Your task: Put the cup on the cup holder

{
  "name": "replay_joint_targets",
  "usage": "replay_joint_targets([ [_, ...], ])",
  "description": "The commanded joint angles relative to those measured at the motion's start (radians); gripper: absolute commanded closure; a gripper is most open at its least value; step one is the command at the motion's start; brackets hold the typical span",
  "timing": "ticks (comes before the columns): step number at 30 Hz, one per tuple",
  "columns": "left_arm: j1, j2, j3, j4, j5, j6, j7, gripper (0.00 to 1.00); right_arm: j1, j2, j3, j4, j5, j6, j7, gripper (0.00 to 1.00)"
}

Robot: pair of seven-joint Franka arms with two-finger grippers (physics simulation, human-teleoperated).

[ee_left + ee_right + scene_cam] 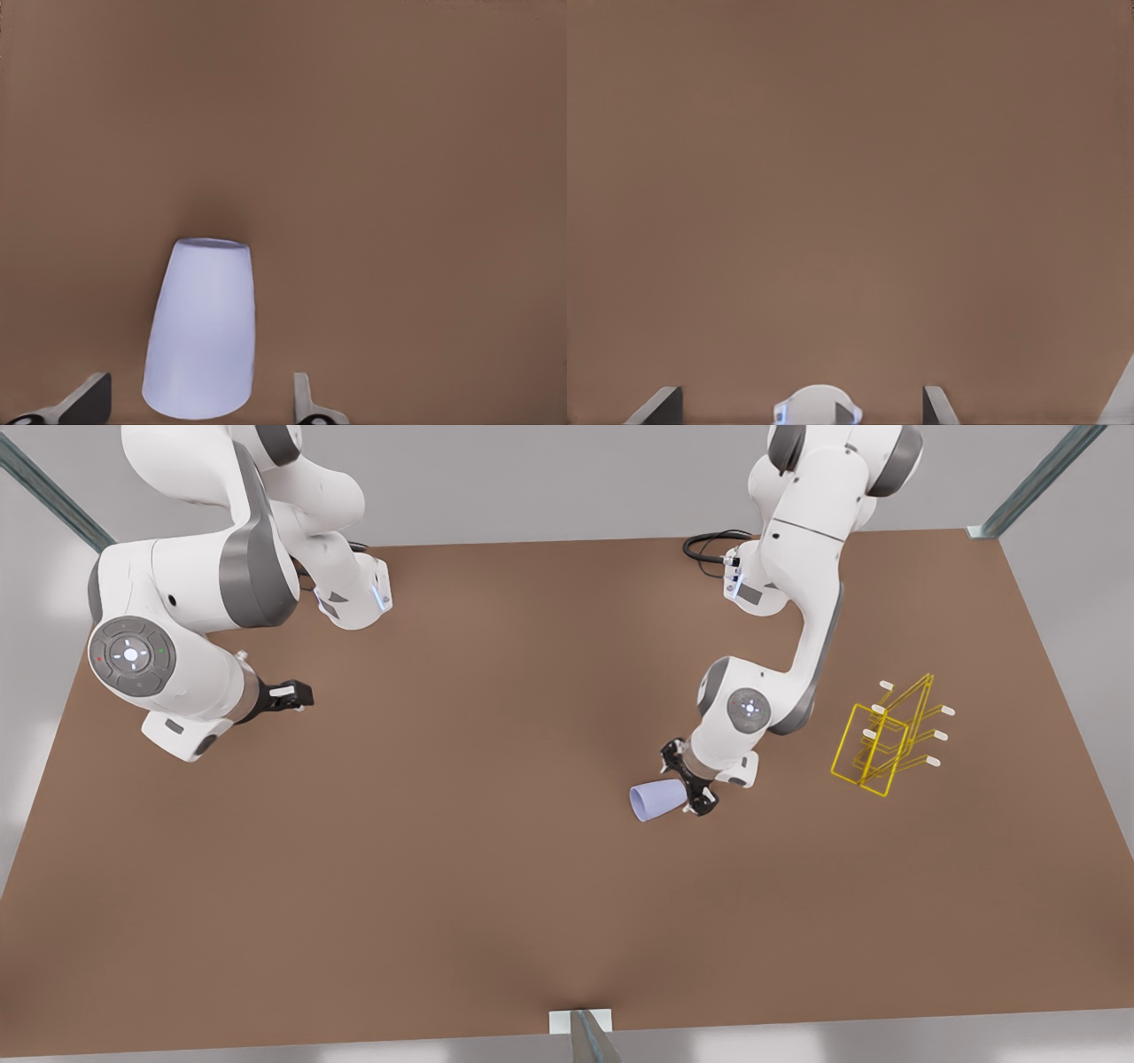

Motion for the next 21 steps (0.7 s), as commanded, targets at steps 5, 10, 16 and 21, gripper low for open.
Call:
replay_joint_targets([
  [5, -0.020, 0.037, 0.000, 0.004, -0.003, 0.071, -0.342, 0.00, 0.000, -0.001, 0.000, -0.002, 0.003, -0.006, 0.142, 0.00],
  [10, -0.021, 0.054, 0.000, 0.004, -0.003, 0.088, -0.342, 0.00, 0.003, 0.006, 0.000, -0.002, 0.003, -0.006, 0.142, 0.00],
  [16, -0.038, 0.092, 0.000, 0.004, 0.012, 0.128, -0.058, 0.00, 0.008, 0.006, 0.000, -0.002, 0.003, -0.006, 0.142, 0.00],
  [21, -0.040, 0.097, 0.000, 0.004, 0.013, 0.126, 0.032, 0.00, 0.008, 0.006, 0.000, -0.002, 0.003, -0.006, 0.142, 0.00],
])
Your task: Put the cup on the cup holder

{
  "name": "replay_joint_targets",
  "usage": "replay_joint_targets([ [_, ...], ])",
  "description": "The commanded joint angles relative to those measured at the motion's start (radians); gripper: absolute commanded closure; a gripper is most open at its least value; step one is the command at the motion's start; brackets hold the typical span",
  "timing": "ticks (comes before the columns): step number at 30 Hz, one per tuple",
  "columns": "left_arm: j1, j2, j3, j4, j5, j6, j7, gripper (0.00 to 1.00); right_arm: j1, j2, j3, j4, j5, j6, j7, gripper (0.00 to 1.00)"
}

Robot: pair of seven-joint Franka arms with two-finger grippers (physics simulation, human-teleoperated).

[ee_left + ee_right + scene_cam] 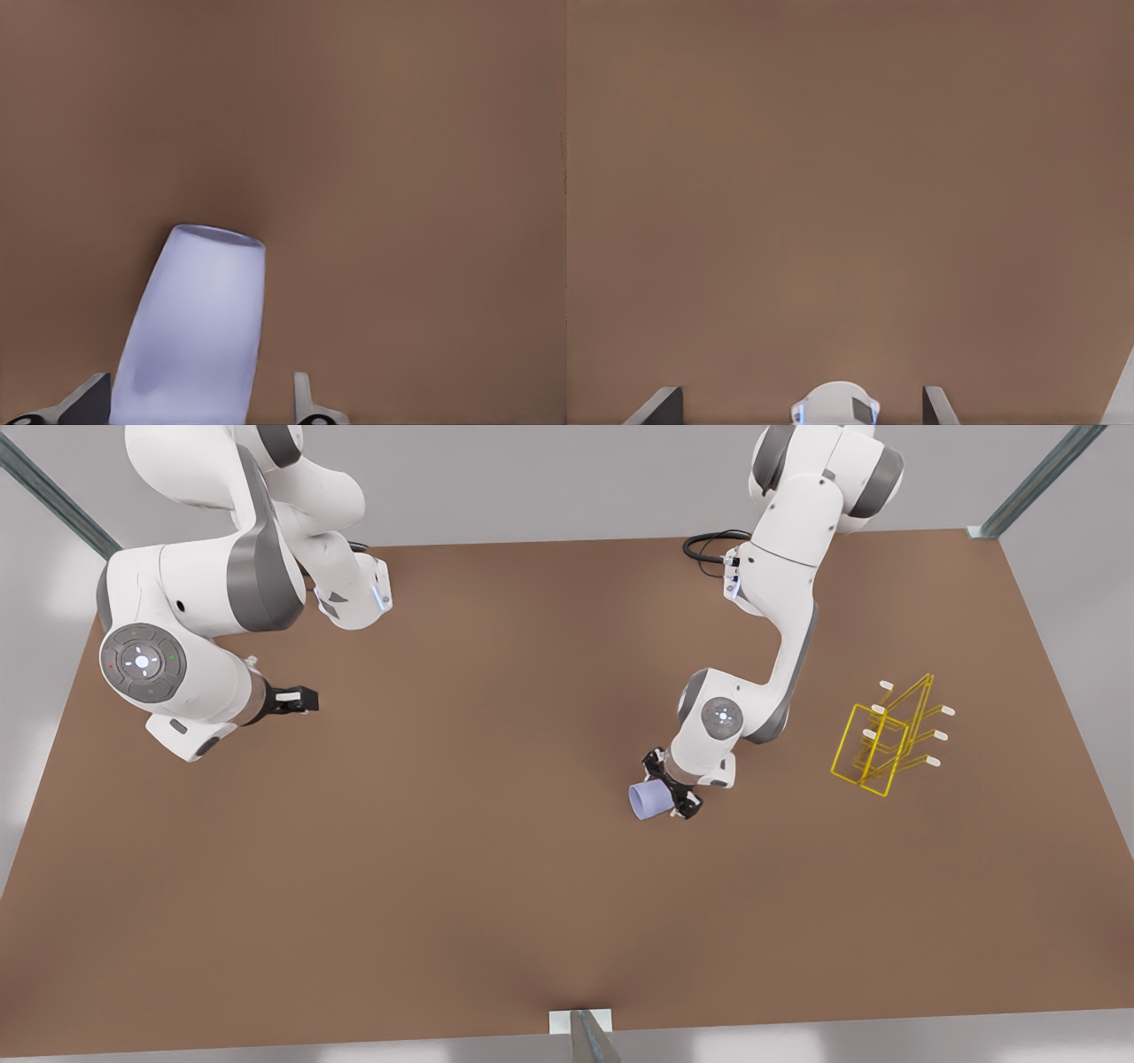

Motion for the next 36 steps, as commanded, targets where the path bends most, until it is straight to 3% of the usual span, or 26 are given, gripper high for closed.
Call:
replay_joint_targets([
  [1, -0.001, 0.002, 0.000, -0.001, 0.001, 0.011, 0.202, 0.00, 0.000, -0.001, 0.000, 0.000, 0.000, -0.001, 0.045, 0.00],
  [31, -0.022, 0.113, 0.000, 0.002, -0.010, 0.011, 0.325, 0.00, 0.014, 0.026, 0.001, -0.007, 0.000, -0.001, 0.042, 0.00],
  [32, -0.022, 0.113, 0.000, 0.004, -0.011, 0.011, 0.320, 0.13, 0.014, 0.026, 0.001, -0.007, 0.000, -0.001, 0.042, 0.00],
  [33, -0.022, 0.113, 0.002, 0.004, -0.025, 0.011, 0.319, 0.36, 0.014, 0.026, 0.001, -0.007, 0.000, -0.001, 0.042, 0.00],
  [36, -0.019, 0.105, 0.002, 0.016, -0.030, 0.009, 0.320, 0.39, 0.014, 0.028, 0.001, -0.007, 0.002, -0.001, 0.040, 0.00],
])
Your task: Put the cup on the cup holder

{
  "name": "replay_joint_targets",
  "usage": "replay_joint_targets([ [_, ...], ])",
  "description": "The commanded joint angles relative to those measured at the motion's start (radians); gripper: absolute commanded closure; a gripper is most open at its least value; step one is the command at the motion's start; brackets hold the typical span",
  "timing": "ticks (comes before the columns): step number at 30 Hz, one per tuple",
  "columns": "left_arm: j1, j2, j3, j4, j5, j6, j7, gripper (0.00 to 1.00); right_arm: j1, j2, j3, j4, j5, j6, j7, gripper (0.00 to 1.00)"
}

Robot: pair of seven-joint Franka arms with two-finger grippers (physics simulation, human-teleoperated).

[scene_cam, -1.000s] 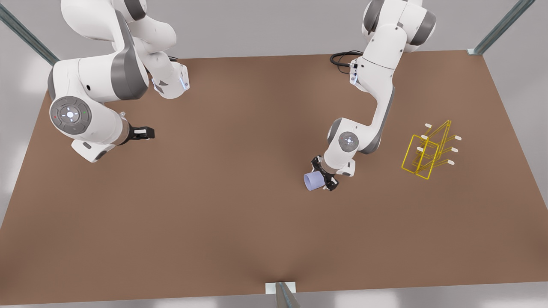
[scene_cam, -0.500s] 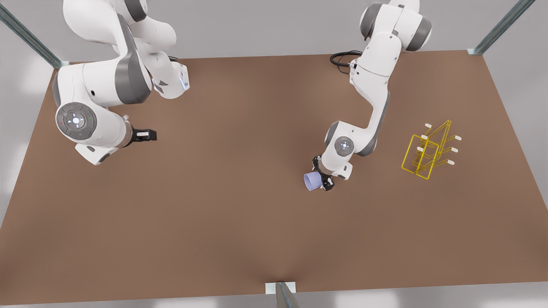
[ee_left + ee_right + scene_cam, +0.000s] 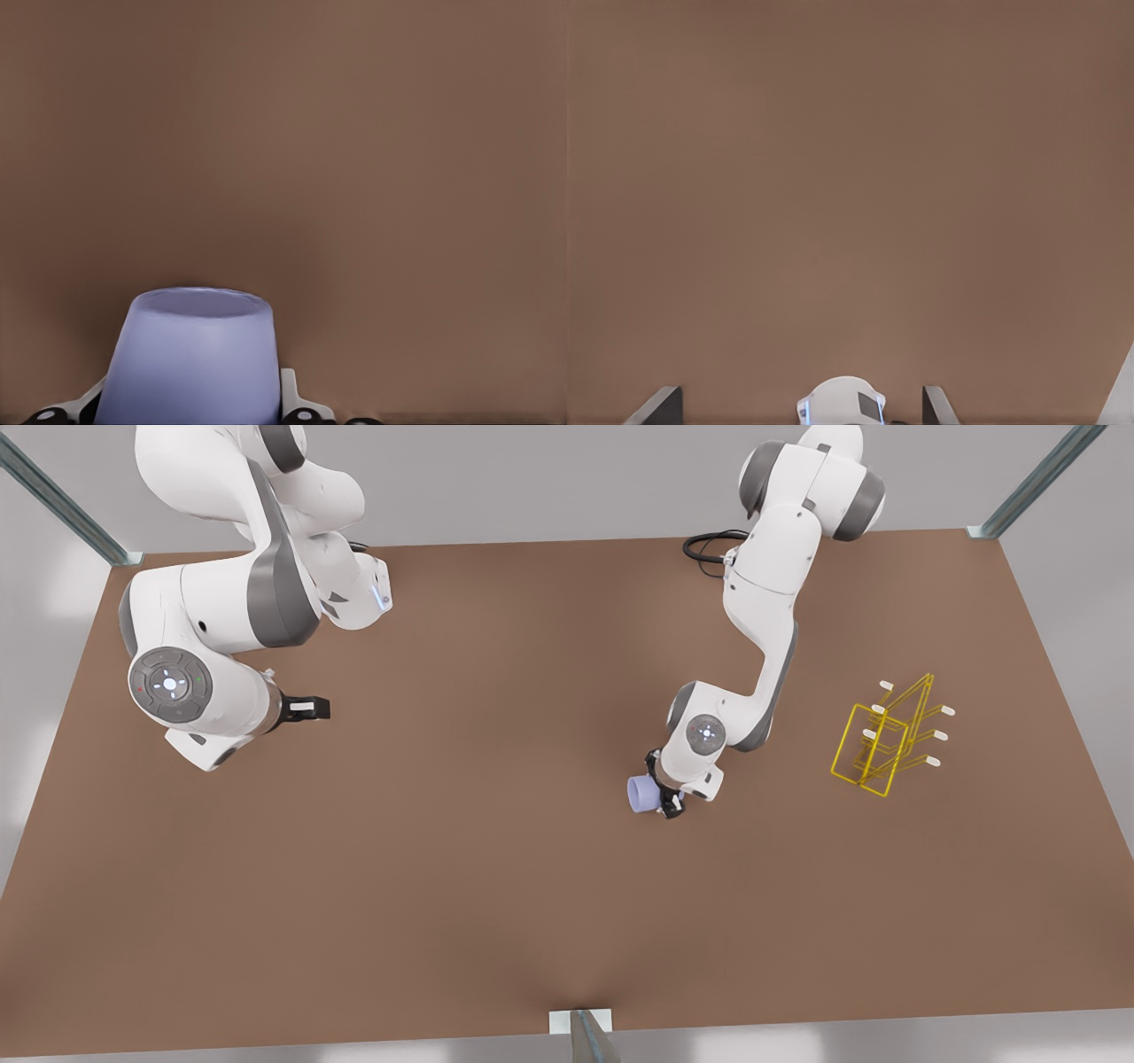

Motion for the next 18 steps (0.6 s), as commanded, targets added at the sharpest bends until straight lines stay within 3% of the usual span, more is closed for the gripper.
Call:
replay_joint_targets([
  [1, 0.009, -0.018, 0.002, 0.002, -0.003, -0.003, 0.032, 0.39, 0.000, -0.001, 0.000, 0.000, 0.002, 0.000, 0.002, 0.00],
  [2, 0.021, -0.044, 0.003, 0.008, -0.016, -0.026, 0.028, 0.39, 0.000, -0.001, 0.000, 0.000, 0.002, 0.001, 0.002, 0.00],
  [4, 0.053, -0.042, 0.009, 0.172, -0.016, -0.305, 0.024, 0.39, -0.001, -0.001, 0.000, 0.000, 0.002, 0.001, -0.001, 0.00],
  [6, 0.067, -0.036, 0.092, 0.442, 0.231, -0.846, 0.017, 0.39, -0.001, -0.001, -0.002, 0.002, 0.004, 0.007, -0.008, 0.00],
  [7, 0.008, -0.032, 0.150, 0.443, 0.424, -0.913, 0.017, 0.39, -0.001, -0.001, -0.002, 0.002, 0.005, 0.009, -0.008, 0.00],
  [8, -0.190, -0.026, 0.429, 0.405, 0.477, -0.945, 0.063, 0.39, -0.001, -0.001, -0.002, 0.002, 0.004, 0.010, -0.008, 0.00],
  [9, -0.329, -0.015, 0.601, 0.358, 0.481, -0.940, 0.145, 0.39, -0.001, -0.001, -0.002, 0.000, 0.005, 0.010, -0.008, 0.00],
  [10, -0.594, 0.048, 0.888, 0.238, 0.523, -0.896, 0.219, 0.39, -0.001, 0.000, -0.002, 0.000, 0.005, 0.012, -0.008, 0.00],
  [11, -0.719, 0.111, 1.006, 0.152, 0.581, -0.873, 0.222, 0.39, -0.001, 0.003, -0.002, 0.000, 0.005, 0.012, -0.008, 0.00],
  [15, -1.048, 0.231, 1.307, -0.031, 0.661, -0.831, 0.359, 0.39, -0.001, 0.005, -0.002, 0.000, 0.005, 0.012, -0.009, 0.00],
  [18, -1.052, 0.316, 1.329, -0.049, 0.662, -0.796, 0.388, 0.38, -0.001, 0.007, -0.002, 0.000, 0.005, 0.012, -0.009, 0.00],
])
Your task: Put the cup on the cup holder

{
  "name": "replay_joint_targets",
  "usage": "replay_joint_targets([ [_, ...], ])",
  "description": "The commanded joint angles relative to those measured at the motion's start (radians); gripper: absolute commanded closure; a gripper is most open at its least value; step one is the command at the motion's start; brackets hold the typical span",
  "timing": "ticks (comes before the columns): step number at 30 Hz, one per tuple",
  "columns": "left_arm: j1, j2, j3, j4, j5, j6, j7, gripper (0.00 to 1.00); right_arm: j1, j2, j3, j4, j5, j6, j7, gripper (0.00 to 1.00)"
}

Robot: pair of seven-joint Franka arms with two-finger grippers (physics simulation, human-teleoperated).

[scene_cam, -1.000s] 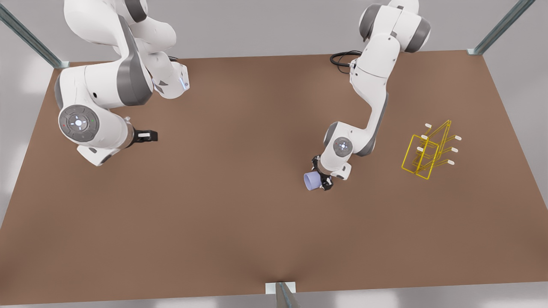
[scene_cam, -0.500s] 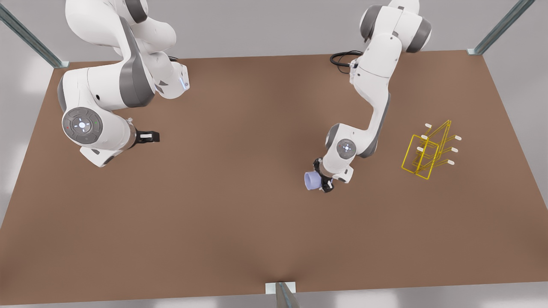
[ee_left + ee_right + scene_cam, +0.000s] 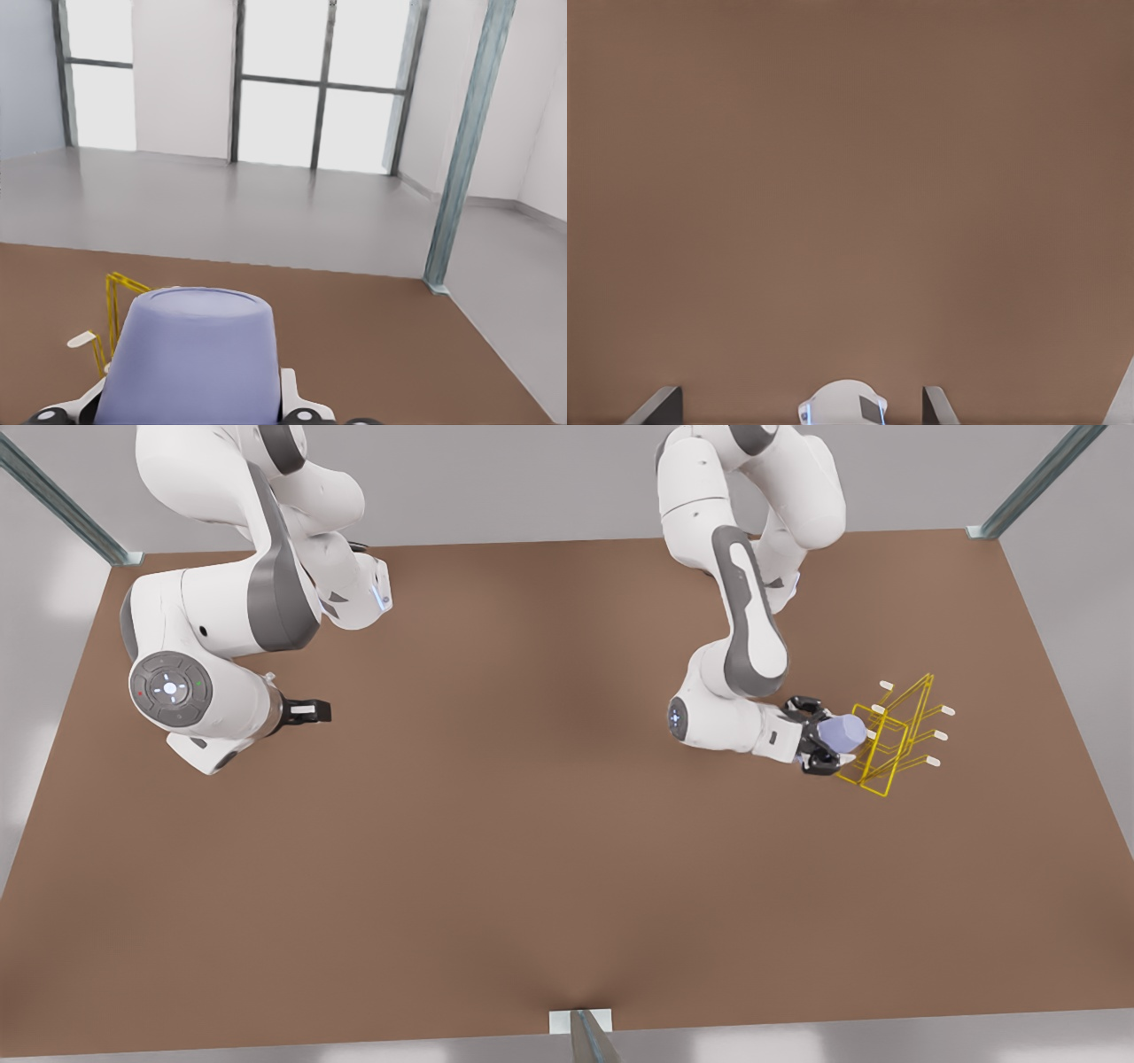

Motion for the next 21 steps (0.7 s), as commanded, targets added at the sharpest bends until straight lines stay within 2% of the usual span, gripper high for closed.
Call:
replay_joint_targets([
  [1, -0.002, 0.044, 0.012, -0.046, 0.046, 0.047, 0.237, 0.38, 0.000, -0.001, 0.000, 0.000, 0.002, 0.001, -0.004, 0.00],
  [3, 0.056, 0.053, 0.010, -0.049, 0.106, 0.090, 0.237, 0.37, 0.002, 0.004, 0.000, 0.000, 0.000, 0.003, -0.004, 0.00],
  [8, 0.147, 0.094, 0.003, -0.063, 0.109, 0.179, 0.233, 0.35, 0.002, 0.012, 0.000, 0.002, 0.011, 0.013, -0.004, 0.00],
  [14, 0.173, 0.165, -0.010, -0.085, 0.108, 0.219, 0.211, 0.33, 0.002, 0.016, 0.000, 0.000, 0.013, 0.023, -0.001, 0.00],
  [21, 0.182, 0.176, -0.034, -0.114, 0.106, 0.228, 0.164, 0.31, 0.002, 0.018, 0.000, -0.003, 0.016, 0.023, -0.003, 0.00],
])
